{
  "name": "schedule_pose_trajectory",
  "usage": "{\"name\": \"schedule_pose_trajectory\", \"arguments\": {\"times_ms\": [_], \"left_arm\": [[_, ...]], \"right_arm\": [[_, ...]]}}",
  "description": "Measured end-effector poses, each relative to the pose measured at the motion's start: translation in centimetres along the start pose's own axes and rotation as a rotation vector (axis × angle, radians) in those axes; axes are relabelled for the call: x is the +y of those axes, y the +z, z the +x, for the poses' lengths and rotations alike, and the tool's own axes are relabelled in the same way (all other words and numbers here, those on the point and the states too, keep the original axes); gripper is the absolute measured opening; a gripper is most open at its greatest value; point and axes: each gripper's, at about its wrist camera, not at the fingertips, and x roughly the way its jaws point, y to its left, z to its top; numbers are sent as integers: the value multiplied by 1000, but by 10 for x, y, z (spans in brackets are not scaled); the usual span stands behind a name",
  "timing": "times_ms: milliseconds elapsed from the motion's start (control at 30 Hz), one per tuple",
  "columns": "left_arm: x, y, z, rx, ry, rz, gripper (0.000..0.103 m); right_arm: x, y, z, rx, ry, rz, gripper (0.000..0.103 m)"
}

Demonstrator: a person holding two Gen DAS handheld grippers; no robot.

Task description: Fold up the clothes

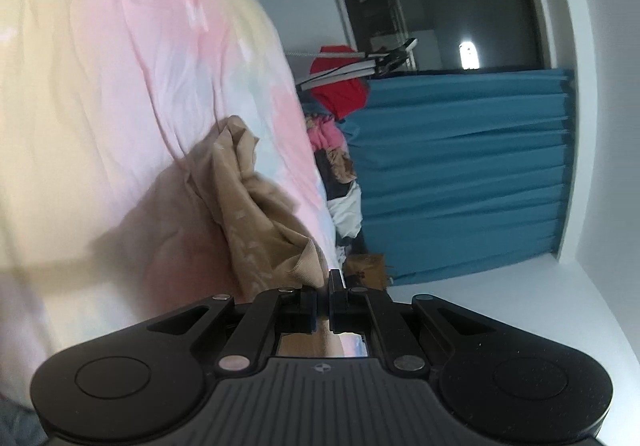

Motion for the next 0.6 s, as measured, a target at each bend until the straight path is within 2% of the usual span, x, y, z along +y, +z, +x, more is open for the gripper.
{"name": "schedule_pose_trajectory", "arguments": {"times_ms": [67,200,433,600], "left_arm": [[-7,-4,-5,-4,3,-4,5],[-28,3,11,-8,29,17,5],[-48,46,87,-29,137,40,5],[-41,78,156,-32,211,134,5]], "right_arm": [[8,6,-4,0,12,-11,12],[24,20,5,-4,25,-33,12],[52,57,96,52,-47,-52,12],[49,76,168,69,-108,-56,12]]}}
